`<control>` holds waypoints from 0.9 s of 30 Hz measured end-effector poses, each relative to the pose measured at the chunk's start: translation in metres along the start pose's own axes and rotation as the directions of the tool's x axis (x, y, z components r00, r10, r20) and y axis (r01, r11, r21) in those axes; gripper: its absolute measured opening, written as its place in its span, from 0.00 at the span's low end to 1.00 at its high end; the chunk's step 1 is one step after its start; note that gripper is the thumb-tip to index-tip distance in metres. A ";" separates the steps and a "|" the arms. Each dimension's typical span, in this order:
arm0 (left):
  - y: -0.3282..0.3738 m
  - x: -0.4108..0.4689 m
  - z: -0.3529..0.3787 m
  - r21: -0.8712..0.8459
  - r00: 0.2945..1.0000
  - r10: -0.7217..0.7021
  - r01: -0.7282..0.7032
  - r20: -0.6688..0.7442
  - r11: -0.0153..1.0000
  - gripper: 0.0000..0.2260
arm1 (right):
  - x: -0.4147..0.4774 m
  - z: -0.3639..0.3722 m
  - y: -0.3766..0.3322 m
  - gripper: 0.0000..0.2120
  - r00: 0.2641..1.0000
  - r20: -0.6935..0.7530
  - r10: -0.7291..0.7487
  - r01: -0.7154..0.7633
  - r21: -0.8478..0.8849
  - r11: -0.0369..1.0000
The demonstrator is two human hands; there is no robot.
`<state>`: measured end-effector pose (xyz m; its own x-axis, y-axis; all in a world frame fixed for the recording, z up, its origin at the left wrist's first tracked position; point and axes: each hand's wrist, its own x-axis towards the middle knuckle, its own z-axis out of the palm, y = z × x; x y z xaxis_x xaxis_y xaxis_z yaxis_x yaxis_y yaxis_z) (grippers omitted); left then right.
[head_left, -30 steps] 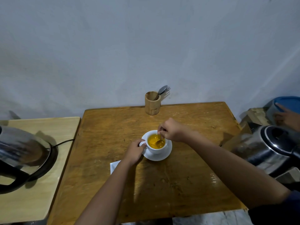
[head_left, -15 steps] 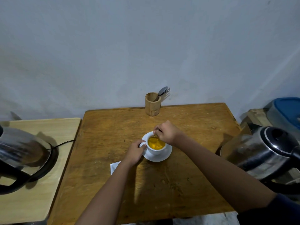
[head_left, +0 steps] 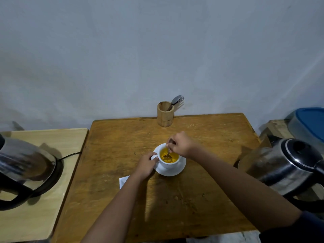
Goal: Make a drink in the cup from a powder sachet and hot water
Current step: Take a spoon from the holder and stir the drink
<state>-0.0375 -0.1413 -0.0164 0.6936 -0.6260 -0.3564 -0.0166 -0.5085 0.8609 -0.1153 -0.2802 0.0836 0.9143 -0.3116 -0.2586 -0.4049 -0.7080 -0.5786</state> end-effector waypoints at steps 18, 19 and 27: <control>-0.001 0.003 0.000 0.026 1.000 -0.009 0.009 0.008 1.000 0.11 | -0.002 -0.010 0.001 0.10 0.994 0.105 -0.017 0.030 -0.129 0.991; -0.001 0.002 0.000 0.024 1.000 -0.009 0.009 0.011 1.000 0.11 | -0.001 -0.008 0.001 0.10 0.994 0.104 -0.019 0.031 -0.115 0.993; -0.002 0.003 0.000 -0.003 1.000 -0.006 0.006 0.018 1.000 0.09 | 0.002 -0.002 -0.002 0.11 0.999 0.048 -0.012 0.014 -0.052 0.999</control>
<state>-0.0354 -0.1416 -0.0190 0.6808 -0.6335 -0.3678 -0.0103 -0.5103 0.8599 -0.1126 -0.2810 0.0860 0.9179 -0.2727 -0.2884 -0.3911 -0.7446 -0.5410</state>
